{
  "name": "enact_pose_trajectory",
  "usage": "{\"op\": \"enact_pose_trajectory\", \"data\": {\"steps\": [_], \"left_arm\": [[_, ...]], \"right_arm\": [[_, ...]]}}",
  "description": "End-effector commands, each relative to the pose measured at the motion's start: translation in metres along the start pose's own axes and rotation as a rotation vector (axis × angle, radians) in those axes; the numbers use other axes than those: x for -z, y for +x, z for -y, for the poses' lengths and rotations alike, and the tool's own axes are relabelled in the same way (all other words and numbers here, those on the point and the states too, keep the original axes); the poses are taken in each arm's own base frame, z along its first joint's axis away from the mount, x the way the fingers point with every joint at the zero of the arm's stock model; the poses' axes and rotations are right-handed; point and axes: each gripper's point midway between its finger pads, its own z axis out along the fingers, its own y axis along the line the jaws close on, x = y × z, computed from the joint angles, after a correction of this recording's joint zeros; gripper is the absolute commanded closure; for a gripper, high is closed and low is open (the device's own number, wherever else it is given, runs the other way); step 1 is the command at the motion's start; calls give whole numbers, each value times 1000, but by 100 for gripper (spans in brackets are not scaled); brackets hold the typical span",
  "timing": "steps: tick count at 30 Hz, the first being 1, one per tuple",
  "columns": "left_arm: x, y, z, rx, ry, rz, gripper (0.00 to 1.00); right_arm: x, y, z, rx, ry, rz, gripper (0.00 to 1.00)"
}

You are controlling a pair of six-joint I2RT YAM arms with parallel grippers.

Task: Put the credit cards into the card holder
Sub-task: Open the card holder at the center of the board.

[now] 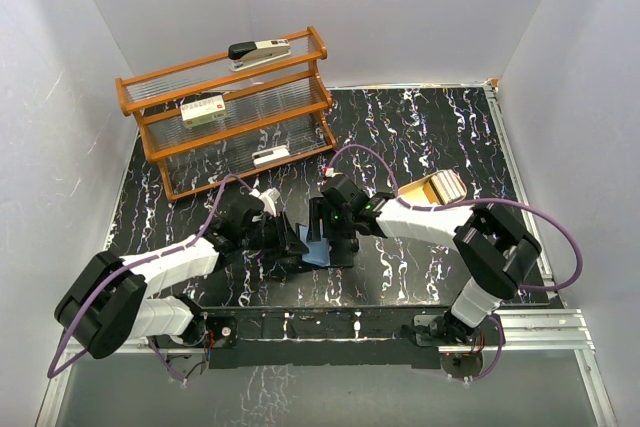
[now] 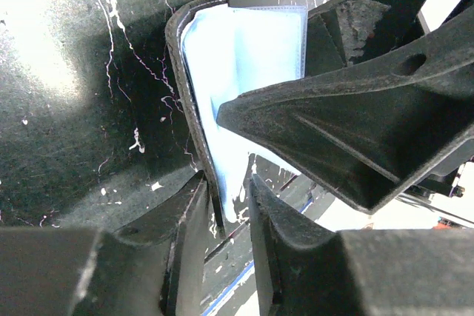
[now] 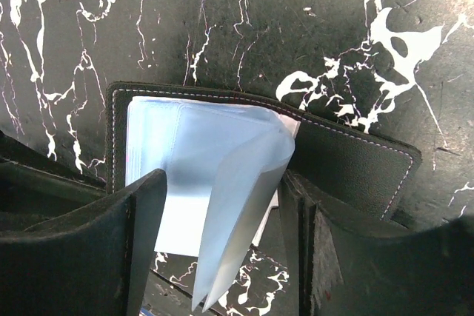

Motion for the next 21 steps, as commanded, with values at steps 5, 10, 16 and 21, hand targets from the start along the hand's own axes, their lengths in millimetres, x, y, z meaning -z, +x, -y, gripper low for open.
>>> {"op": "enact_pose_trajectory", "data": {"steps": [5,10,16,21], "left_arm": [[-3,-6,5,-17,9,4,69],[-8,-2,-3,-2,-13,-9,69],[-10,-2,-7,-1,-30,-8,70],[-10,-3,-5,-1,-17,-5,63]], "right_arm": [[6,-14,-8,17,-27,64,40],[10,-18,-10,20,-24,74,38],[13,-21,-9,25,-11,85,37],[11,-19,-7,24,-7,80,37]]}}
